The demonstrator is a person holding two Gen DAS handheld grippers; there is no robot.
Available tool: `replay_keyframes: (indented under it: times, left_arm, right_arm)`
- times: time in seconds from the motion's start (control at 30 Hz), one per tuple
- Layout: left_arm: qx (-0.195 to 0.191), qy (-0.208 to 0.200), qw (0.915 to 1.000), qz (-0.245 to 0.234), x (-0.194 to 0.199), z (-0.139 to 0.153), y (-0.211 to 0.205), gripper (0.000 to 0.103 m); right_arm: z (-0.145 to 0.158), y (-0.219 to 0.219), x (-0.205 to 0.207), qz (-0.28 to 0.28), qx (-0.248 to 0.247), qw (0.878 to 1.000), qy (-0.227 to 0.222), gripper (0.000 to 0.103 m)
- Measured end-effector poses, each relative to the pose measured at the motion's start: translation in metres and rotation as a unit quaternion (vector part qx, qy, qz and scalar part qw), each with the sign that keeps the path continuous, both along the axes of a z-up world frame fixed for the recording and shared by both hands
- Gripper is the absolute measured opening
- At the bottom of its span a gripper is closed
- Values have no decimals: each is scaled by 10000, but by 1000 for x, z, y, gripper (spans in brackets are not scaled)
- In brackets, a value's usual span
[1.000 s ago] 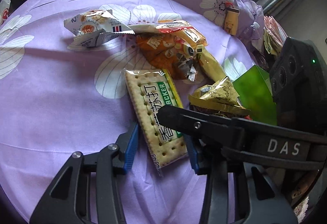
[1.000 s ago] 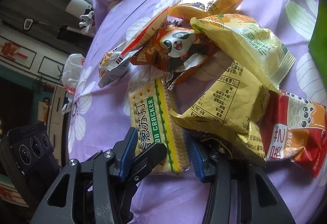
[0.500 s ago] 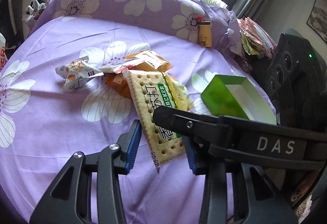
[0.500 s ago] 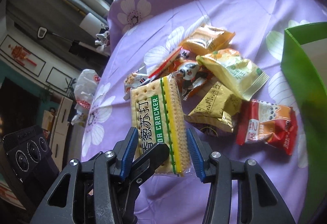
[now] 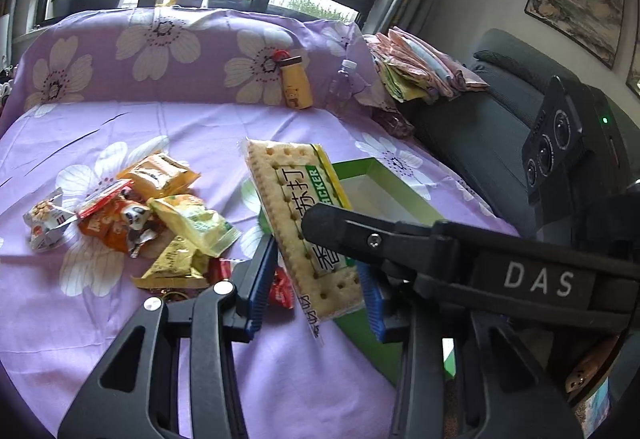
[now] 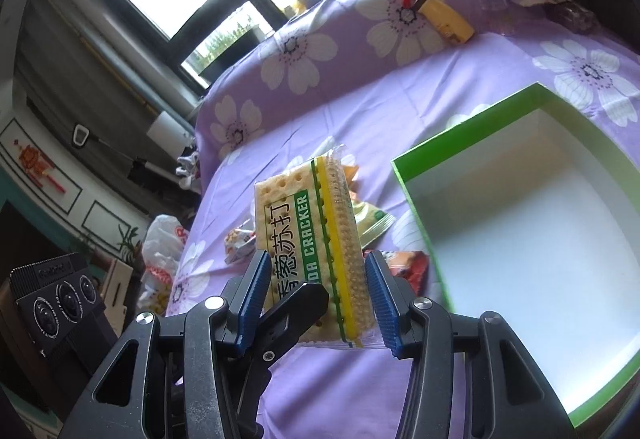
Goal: Organize snacks
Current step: 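Carry the cracker packet into the green box and open the right gripper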
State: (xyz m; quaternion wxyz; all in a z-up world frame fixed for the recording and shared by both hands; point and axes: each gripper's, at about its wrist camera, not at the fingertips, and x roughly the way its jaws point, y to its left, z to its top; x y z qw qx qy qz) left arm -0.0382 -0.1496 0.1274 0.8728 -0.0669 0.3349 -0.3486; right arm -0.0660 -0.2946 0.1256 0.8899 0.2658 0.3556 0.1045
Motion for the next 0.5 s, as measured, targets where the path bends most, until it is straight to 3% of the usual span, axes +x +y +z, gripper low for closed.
replay_keyframes:
  times: [0.23, 0.5]
  left_arm:
    - [-18, 138, 9991, -389, 6, -4, -48, 39]
    - [195, 490, 9962, -693, 8, -20, -91, 39]
  right_arm:
    - [-1, -46, -11, -450, 30, 9990, -30, 51]
    - [-23, -89, -12, -516, 144, 9981, 316, 53]
